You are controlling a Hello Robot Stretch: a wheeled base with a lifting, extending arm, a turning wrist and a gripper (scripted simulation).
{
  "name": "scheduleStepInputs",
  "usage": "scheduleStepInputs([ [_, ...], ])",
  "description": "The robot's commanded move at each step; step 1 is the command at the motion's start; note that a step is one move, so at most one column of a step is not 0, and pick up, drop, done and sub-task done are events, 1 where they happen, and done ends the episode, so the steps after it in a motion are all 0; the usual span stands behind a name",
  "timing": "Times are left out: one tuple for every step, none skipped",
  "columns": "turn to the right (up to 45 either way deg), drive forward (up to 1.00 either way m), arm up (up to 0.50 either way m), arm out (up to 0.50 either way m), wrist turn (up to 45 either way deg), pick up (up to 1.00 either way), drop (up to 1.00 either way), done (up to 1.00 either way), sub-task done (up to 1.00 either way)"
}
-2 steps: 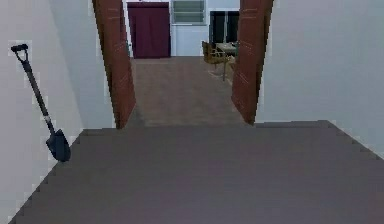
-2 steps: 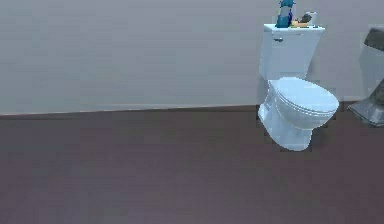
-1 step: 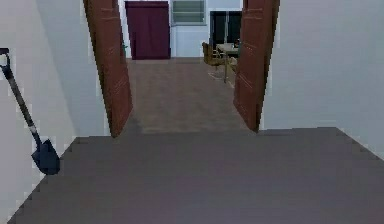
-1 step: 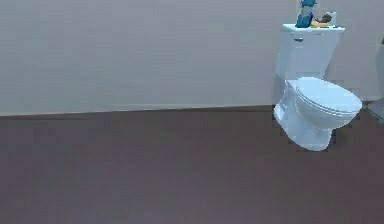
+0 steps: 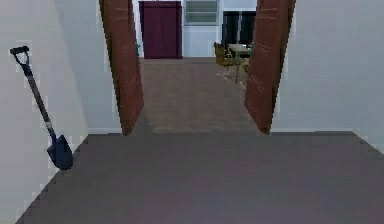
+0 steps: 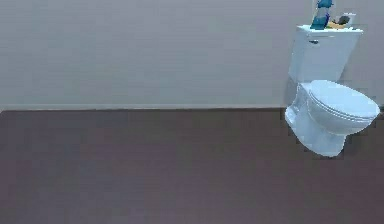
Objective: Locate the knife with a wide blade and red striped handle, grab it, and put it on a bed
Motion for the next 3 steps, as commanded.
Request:
scheduleStepInputs([
  [0.0,1.00,0.00,0.00,0.0,0.00,0.00,0.00,0.00],
  [0.0,1.00,0.00,0.00,0.0,0.00,0.00,0.00,0.00],
  [0.0,1.00,0.00,0.00,0.0,0.00,0.00,0.00,0.00],
])
